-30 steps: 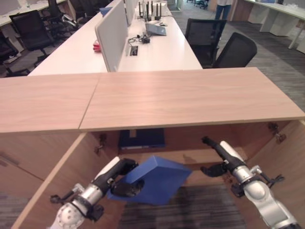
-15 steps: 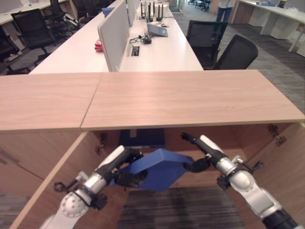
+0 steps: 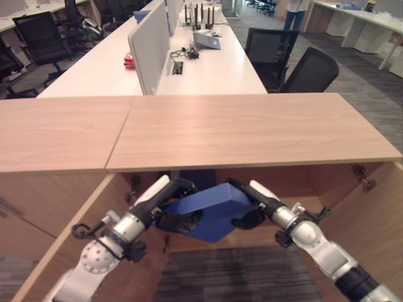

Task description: Put the empty folder in the office cabinet

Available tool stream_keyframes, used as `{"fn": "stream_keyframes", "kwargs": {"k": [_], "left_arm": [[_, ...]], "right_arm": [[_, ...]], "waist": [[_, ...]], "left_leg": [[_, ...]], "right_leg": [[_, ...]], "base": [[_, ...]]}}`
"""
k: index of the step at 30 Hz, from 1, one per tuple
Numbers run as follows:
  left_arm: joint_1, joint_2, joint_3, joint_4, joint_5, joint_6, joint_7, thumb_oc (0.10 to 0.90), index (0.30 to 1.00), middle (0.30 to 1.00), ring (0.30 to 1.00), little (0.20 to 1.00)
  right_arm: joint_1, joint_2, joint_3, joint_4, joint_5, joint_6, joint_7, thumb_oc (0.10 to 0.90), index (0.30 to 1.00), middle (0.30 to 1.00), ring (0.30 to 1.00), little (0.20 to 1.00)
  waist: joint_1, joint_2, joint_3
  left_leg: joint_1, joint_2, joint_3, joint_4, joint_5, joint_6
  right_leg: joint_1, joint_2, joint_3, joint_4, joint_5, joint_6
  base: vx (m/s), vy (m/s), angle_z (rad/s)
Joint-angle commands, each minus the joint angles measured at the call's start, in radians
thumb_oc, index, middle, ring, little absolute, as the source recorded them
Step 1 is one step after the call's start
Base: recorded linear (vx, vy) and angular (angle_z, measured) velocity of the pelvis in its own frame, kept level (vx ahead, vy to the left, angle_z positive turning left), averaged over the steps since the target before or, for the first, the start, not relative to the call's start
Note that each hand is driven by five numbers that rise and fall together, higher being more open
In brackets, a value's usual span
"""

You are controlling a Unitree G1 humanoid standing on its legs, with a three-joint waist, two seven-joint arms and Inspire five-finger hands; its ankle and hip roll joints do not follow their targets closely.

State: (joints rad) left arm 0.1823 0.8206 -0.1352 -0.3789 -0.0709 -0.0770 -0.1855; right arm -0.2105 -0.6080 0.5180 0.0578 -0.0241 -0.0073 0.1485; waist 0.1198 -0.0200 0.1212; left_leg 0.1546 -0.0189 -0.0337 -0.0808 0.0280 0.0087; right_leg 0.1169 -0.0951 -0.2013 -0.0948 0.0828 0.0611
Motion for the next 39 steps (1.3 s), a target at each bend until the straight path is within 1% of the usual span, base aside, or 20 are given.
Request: {"fn": "stream_keyframes", "kwargs": {"k": [1,4,8,13,16,17,18,21,22,23,25,27,28,29,31,33,36,37,38,39], "left_arm": [[-0.227,-0.021,-0.020,-0.181,-0.118,-0.180,0.096,0.400,0.300,0.300,0.300,0.300],[-0.236,-0.031,-0.039,-0.203,-0.211,-0.182,0.077,0.400,0.300,0.300,0.300,0.300],[-0.235,-0.041,-0.053,-0.205,-0.303,-0.179,0.055,0.400,0.300,0.300,0.300,0.300],[-0.207,-0.057,-0.052,-0.185,-0.344,-0.173,0.042,0.400,0.300,0.300,0.300,0.300],[-0.192,-0.080,-0.067,-0.163,-0.382,-0.163,0.023,0.400,0.300,0.300,0.300,0.300],[-0.188,-0.091,-0.076,-0.153,-0.403,-0.156,0.016,0.400,0.300,0.300,0.300,0.300],[-0.184,-0.099,-0.081,-0.144,-0.413,-0.150,0.011,0.400,0.300,0.300,0.300,0.300],[-0.167,-0.126,-0.105,-0.106,-0.461,-0.131,-0.009,0.400,0.300,0.300,0.300,0.300],[-0.159,-0.131,-0.107,-0.096,-0.469,-0.126,-0.011,0.400,0.300,0.300,0.300,0.300],[-0.141,-0.141,-0.105,-0.080,-0.479,-0.121,-0.012,0.800,0.900,0.900,0.900,0.900],[-0.094,-0.165,-0.098,-0.031,-0.478,-0.106,-0.010,0.800,0.900,0.900,0.900,0.900],[-0.052,-0.180,-0.092,0.015,-0.471,-0.091,-0.023,0.800,0.900,0.900,0.900,0.900],[-0.052,-0.180,-0.092,0.015,-0.471,-0.091,-0.023,0.800,0.900,0.900,0.900,0.900],[-0.002,-0.199,-0.081,0.086,-0.468,-0.075,-0.029,0.800,0.900,0.900,0.900,0.900],[0.045,-0.205,-0.068,0.167,-0.457,-0.054,-0.043,0.800,0.900,0.900,0.900,0.900],[0.084,-0.190,-0.056,0.235,-0.426,-0.034,-0.063,0.800,0.900,0.900,0.900,0.900],[0.178,-0.174,-0.028,0.375,-0.359,0.018,-0.093,0.800,0.900,0.900,0.900,0.900],[0.177,-0.174,-0.028,0.376,-0.358,0.016,-0.093,0.800,0.900,0.900,0.900,0.900],[0.211,-0.178,-0.019,0.482,-0.306,0.054,-0.098,0.800,0.900,0.900,0.900,0.900],[0.217,-0.188,-0.019,0.556,-0.278,0.069,-0.095,0.800,0.900,0.900,0.900,0.900]], "right_arm": [[-0.152,0.055,0.096,-0.038,0.062,-0.092,0.033,0.400,0.300,0.300,0.300,0.300],[-0.147,0.065,0.093,-0.027,0.073,-0.093,0.022,0.400,0.300,0.300,0.300,0.300],[-0.083,0.115,0.065,0.027,0.154,-0.092,0.007,0.400,0.300,0.300,0.300,0.300],[-0.007,0.161,0.038,0.056,0.230,-0.094,0.012,0.400,0.300,0.300,0.300,0.300],[0.048,0.206,0.017,0.093,0.348,-0.092,0.019,0.400,0.300,0.300,0.300,0.300],[0.070,0.232,0.010,0.114,0.420,-0.087,0.024,0.400,0.300,0.300,0.300,0.300],[0.083,0.248,0.008,0.136,0.458,-0.088,0.027,0.400,0.300,0.300,0.300,0.300],[0.120,0.309,0.007,0.213,0.627,-0.076,0.041,0.400,0.300,0.300,0.300,0.300],[0.126,0.317,0.010,0.228,0.646,-0.075,0.046,0.400,0.300,0.300,0.300,0.300],[0.141,0.321,0.007,0.236,0.666,-0.070,0.048,0.400,0.300,0.300,0.300,0.300],[0.168,0.321,-0.007,0.262,0.681,-0.061,0.046,0.400,0.300,0.300,0.300,0.300],[0.189,0.314,-0.032,0.287,0.667,-0.052,0.044,0.400,0.300,0.300,0.300,0.300],[0.190,0.314,-0.032,0.287,0.667,-0.052,0.044,0.400,0.300,0.300,0.300,0.300],[0.217,0.305,-0.067,0.318,0.647,-0.046,0.035,0.400,0.300,0.300,0.300,0.300],[0.237,0.293,-0.117,0.357,0.625,-0.043,0.015,0.400,0.300,0.300,0.300,0.300],[0.247,0.289,-0.176,0.399,0.620,-0.039,0.000,0.400,0.300,0.300,0.300,0.300],[0.252,0.295,-0.292,0.493,0.656,-0.040,-0.040,0.400,0.300,0.300,0.300,0.300],[0.251,0.296,-0.292,0.495,0.656,-0.041,-0.040,0.400,0.300,0.300,0.300,0.300],[0.224,0.307,-0.349,0.570,0.685,-0.041,-0.070,0.400,0.300,0.300,0.300,0.300],[0.205,0.312,-0.373,0.609,0.700,-0.040,-0.086,0.400,0.300,0.300,0.300,0.300]], "waist": [[0.000,-0.045,-0.068],[-0.003,-0.044,-0.067],[-0.009,-0.041,-0.066],[-0.013,-0.039,-0.065],[-0.017,-0.039,-0.065],[-0.019,-0.039,-0.065],[-0.020,-0.039,-0.064],[-0.022,-0.040,-0.062],[-0.023,-0.041,-0.061],[-0.023,-0.042,-0.060],[-0.022,-0.045,-0.057],[-0.022,-0.047,-0.056],[-0.022,-0.047,-0.057],[-0.021,-0.047,-0.055],[-0.021,-0.046,-0.053],[-0.020,-0.043,-0.052],[-0.018,-0.033,-0.049],[-0.018,-0.033,-0.049],[-0.015,-0.026,-0.046],[-0.016,-0.024,-0.048]], "left_leg": [[0.001,0.000,-0.072,-0.006,-0.080,-0.017],[0.000,0.001,-0.073,-0.006,-0.080,-0.016],[0.000,-0.002,-0.073,-0.006,-0.079,-0.016],[0.000,-0.002,-0.072,-0.006,-0.079,-0.016],[0.000,-0.004,-0.072,-0.006,-0.079,-0.017],[0.000,-0.004,-0.072,-0.006,-0.079,-0.017],[0.000,-0.004,-0.072,-0.006,-0.079,-0.017],[-0.002,-0.004,-0.073,-0.006,-0.078,-0.017],[-0.002,-0.004,-0.073,-0.006,-0.079,-0.017],[-0.003,-0.004,-0.074,-0.006,-0.079,-0.017],[-0.005,-0.004,-0.074,-0.006,-0.079,-0.018],[-0.007,-0.004,-0.076,-0.006,-0.079,-0.018],[-0.007,-0.004,-0.076,-0.006,-0.079,-0.018],[-0.010,-0.004,-0.080,-0.006,-0.078,-0.018],[-0.013,-0.004,-0.082,-0.006,-0.078,-0.018],[-0.016,-0.004,-0.084,-0.006,-0.077,-0.016],[-0.020,-0.004,-0.086,-0.006,-0.075,-0.013],[-0.020,-0.004,-0.086,-0.006,-0.075,-0.013],[-0.020,-0.004,-0.087,-0.006,-0.075,-0.011],[-0.023,-0.004,-0.088,-0.006,-0.075,-0.010]], "right_leg": [[0.041,-0.041,-0.033,0.008,-0.044,0.058],[0.042,-0.042,-0.034,0.008,-0.043,0.058],[0.042,-0.043,-0.033,0.008,-0.041,0.058],[0.044,-0.043,-0.034,0.008,-0.041,0.057],[0.045,-0.044,-0.035,0.008,-0.040,0.057],[0.045,-0.045,-0.036,0.008,-0.039,0.057],[0.045,-0.045,-0.036,0.008,-0.038,0.057],[0.044,-0.046,-0.036,0.008,-0.034,0.056],[0.045,-0.047,-0.036,0.008,-0.034,0.056],[0.045,-0.047,-0.037,0.008,-0.033,0.056],[0.045,-0.046,-0.038,0.008,-0.032,0.056],[0.044,-0.048,-0.041,0.008,-0.031,0.056],[0.044,-0.048,-0.042,0.008,-0.031,0.056],[0.044,-0.047,-0.045,0.008,-0.032,0.057],[0.041,-0.047,-0.047,0.008,-0.032,0.057],[0.039,-0.048,-0.049,0.009,-0.030,0.058],[0.035,-0.048,-0.051,0.009,-0.030,0.060],[0.035,-0.047,-0.051,0.009,-0.030,0.060],[0.034,-0.045,-0.052,0.009,-0.033,0.060],[0.031,-0.045,-0.052,0.009,-0.035,0.061]], "base": [[0.00,0.000,0.00],[0.00,0.000,0.00],[0.00,0.000,0.00],[0.00,0.000,0.00],[0.00,0.000,0.00],[0.00,0.000,0.00],[0.00,0.000,0.00],[0.00,0.000,0.00],[0.00,0.000,0.00],[0.00,0.000,0.00],[0.00,0.000,0.00],[0.00,0.000,0.00],[0.01,-0.006,0.04],[0.01,-0.004,0.04],[0.00,0.000,0.00],[0.00,0.000,0.00],[0.00,0.000,0.00],[0.00,0.000,0.00],[0.00,0.000,0.00],[0.00,0.000,0.00]]}}
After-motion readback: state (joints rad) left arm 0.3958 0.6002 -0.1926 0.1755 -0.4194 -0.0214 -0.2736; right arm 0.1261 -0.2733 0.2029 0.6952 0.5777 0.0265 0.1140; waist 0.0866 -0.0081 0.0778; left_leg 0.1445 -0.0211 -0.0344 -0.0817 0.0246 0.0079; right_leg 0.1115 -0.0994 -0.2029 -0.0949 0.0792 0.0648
